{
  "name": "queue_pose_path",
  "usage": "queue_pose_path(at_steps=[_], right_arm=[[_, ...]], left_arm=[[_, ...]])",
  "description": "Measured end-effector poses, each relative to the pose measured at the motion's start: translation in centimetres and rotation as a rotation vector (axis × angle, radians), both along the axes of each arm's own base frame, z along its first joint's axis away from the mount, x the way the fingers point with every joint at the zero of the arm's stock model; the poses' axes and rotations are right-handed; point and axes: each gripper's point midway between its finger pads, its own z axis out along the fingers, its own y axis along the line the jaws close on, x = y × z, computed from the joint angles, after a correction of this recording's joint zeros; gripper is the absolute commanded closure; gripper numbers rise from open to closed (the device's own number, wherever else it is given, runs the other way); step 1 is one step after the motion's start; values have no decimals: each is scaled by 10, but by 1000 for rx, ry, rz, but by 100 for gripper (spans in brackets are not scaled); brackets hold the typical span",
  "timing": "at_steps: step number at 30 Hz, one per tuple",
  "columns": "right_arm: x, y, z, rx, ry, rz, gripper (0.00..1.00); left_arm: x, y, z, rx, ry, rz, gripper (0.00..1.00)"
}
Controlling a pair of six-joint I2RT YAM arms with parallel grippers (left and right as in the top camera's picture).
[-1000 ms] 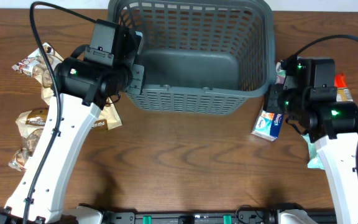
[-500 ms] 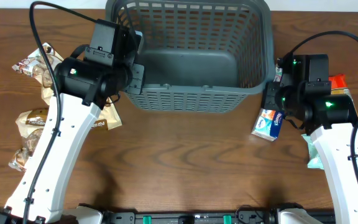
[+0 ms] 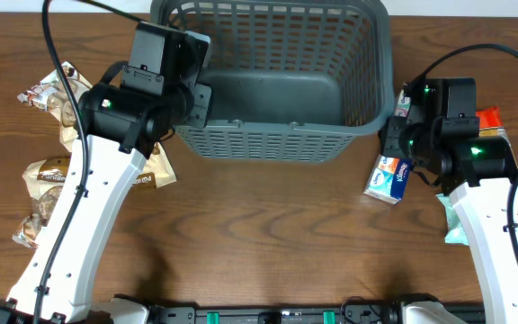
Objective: Pack container
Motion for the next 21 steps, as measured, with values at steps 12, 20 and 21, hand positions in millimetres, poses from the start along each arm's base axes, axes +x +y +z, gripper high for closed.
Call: queue_pose_path(at_steps=[12, 20, 21], right_arm=[[1, -3, 0, -9, -2, -15, 58], [1, -12, 0, -17, -1, -55, 47], [1, -15, 0, -19, -1, -65, 47]], left_arm=[[12, -1, 10, 0, -67, -2, 54], [14, 2, 17, 8, -98, 13, 54], [14, 3, 19, 12, -104, 18, 54]])
